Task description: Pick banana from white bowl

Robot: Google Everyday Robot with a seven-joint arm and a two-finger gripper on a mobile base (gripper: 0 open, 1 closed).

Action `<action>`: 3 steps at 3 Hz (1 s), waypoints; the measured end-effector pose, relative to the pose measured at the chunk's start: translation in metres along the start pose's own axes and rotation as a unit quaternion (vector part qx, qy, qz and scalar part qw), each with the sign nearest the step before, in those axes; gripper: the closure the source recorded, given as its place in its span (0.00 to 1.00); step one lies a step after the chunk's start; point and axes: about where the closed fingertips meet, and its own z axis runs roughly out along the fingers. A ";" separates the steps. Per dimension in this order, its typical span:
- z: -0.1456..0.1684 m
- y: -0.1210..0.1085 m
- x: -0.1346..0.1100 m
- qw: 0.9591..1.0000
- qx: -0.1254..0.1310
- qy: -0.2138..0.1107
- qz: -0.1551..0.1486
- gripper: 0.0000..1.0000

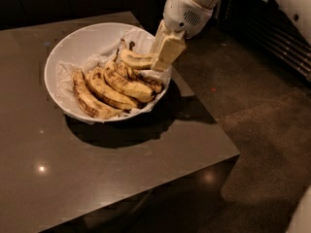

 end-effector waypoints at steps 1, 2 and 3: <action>-0.015 0.025 0.003 1.000 0.007 -0.011 -0.027 1.00; -0.035 0.065 0.007 0.998 0.024 -0.024 -0.053 1.00; -0.047 0.094 0.009 0.997 0.041 -0.031 -0.063 1.00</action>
Offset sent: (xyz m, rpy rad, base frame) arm -0.1006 -0.0446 0.0313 0.0580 -0.1197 0.0971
